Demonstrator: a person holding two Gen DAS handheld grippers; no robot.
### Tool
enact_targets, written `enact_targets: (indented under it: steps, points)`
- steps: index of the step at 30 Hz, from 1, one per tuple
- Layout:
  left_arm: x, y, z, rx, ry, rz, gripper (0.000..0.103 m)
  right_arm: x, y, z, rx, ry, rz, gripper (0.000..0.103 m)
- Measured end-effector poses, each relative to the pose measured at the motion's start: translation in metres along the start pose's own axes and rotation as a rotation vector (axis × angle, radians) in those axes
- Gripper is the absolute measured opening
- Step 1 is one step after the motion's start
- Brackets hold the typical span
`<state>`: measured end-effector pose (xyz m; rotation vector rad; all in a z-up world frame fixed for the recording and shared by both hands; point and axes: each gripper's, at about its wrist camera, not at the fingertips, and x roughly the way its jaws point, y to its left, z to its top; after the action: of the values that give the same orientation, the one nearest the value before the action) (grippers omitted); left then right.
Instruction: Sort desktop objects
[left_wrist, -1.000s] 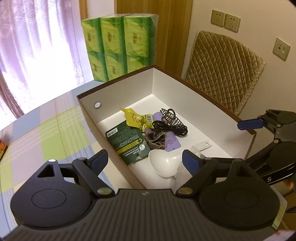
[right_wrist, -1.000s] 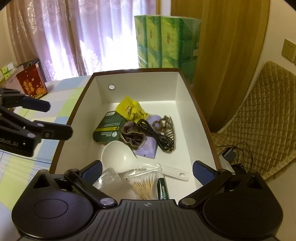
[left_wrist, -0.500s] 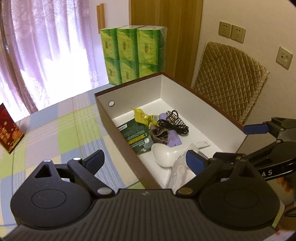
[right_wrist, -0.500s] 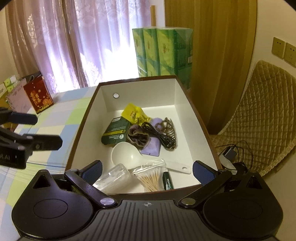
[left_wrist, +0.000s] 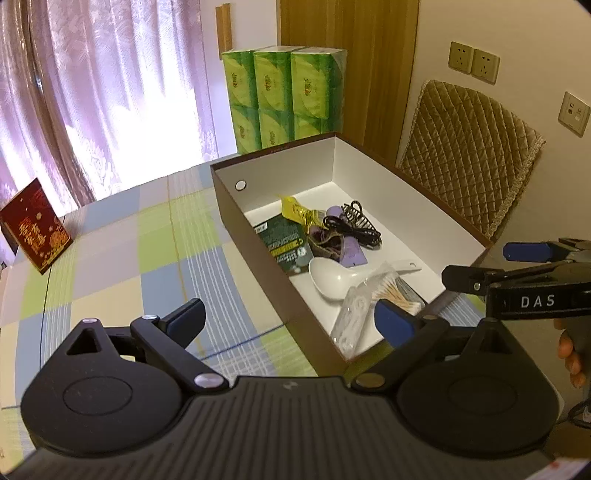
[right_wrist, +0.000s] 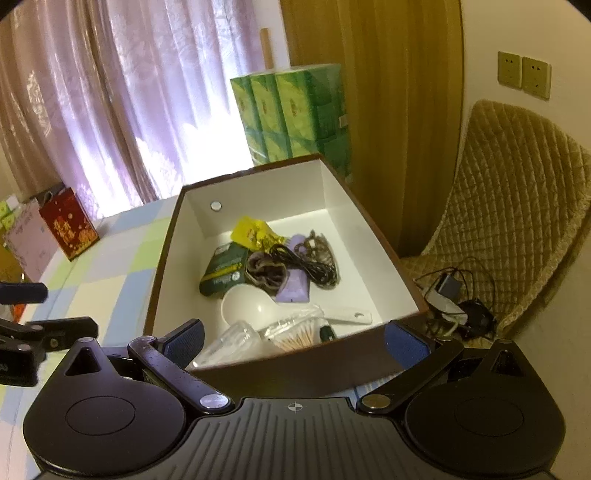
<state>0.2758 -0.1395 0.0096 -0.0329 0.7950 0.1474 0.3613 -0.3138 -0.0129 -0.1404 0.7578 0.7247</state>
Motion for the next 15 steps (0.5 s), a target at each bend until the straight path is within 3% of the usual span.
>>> enact_targets:
  steps: [15]
  points:
    - [-0.05, 0.01, -0.027, -0.006, -0.029, -0.014, 0.096, -0.043, 0.041, -0.026, -0.056, -0.025, -0.012, 0.101]
